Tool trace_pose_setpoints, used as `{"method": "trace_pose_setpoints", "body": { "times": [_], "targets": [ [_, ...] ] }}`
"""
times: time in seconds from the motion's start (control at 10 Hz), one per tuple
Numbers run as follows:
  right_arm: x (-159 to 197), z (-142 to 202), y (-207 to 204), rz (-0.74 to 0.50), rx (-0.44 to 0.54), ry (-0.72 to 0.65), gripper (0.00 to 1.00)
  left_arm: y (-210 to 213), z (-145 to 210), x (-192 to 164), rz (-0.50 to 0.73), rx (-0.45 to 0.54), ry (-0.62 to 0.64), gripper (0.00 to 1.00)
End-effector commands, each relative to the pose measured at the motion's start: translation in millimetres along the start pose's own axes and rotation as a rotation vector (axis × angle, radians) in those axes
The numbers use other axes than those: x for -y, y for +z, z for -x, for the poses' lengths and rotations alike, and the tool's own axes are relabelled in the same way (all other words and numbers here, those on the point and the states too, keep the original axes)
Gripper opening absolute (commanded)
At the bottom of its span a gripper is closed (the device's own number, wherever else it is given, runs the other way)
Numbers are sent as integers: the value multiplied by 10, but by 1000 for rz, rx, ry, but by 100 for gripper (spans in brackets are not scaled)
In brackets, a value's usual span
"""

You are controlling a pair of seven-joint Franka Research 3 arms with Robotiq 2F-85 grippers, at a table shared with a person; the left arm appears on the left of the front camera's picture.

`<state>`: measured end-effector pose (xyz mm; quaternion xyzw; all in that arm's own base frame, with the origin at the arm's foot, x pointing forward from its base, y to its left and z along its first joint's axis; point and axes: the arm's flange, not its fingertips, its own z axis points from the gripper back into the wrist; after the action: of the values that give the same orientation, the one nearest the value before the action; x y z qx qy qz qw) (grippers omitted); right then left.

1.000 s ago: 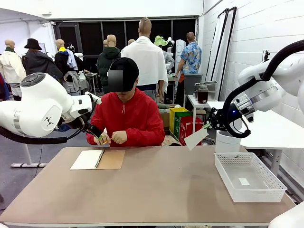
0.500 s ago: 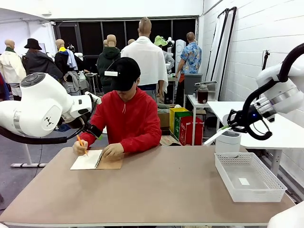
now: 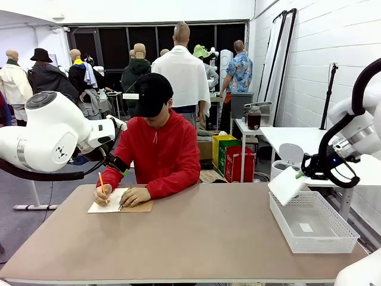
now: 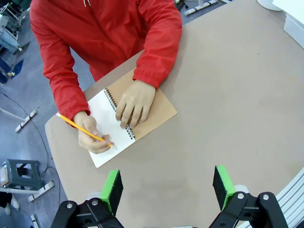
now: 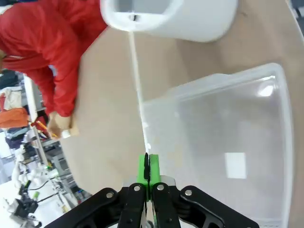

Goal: Sort the paper based on its condition.
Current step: If a person hands you a paper, place it in the Organizing basket , and if it's crumpled, put it in the Trash can.

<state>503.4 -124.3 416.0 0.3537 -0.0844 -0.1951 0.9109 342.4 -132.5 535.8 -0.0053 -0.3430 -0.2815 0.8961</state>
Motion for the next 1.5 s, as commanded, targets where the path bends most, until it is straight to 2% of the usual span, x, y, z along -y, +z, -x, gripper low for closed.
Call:
{"method": "trace_pose_setpoints", "body": {
  "times": [0.0, 0.3, 0.6, 0.8, 1.4],
  "targets": [
    [208, -17, -108, 91, -43, 0, 0, 3, -2, 0, 0, 5, -2, 100],
    [375, 66, -174, 160, -91, -57, 0, 3, -2, 0, 0, 5, -2, 100],
    [318, 201, -228, 223, -100, -239, 0, 3, -2, 0, 0, 5, -2, 100],
    [221, 239, -191, 223, -66, -337, 0, 3, -2, 0, 0, 5, -2, 100],
    [1, 685, -93, 268, 2, -399, 0, 3, -2, 0, 0, 5, -2, 100]
  ]
}}
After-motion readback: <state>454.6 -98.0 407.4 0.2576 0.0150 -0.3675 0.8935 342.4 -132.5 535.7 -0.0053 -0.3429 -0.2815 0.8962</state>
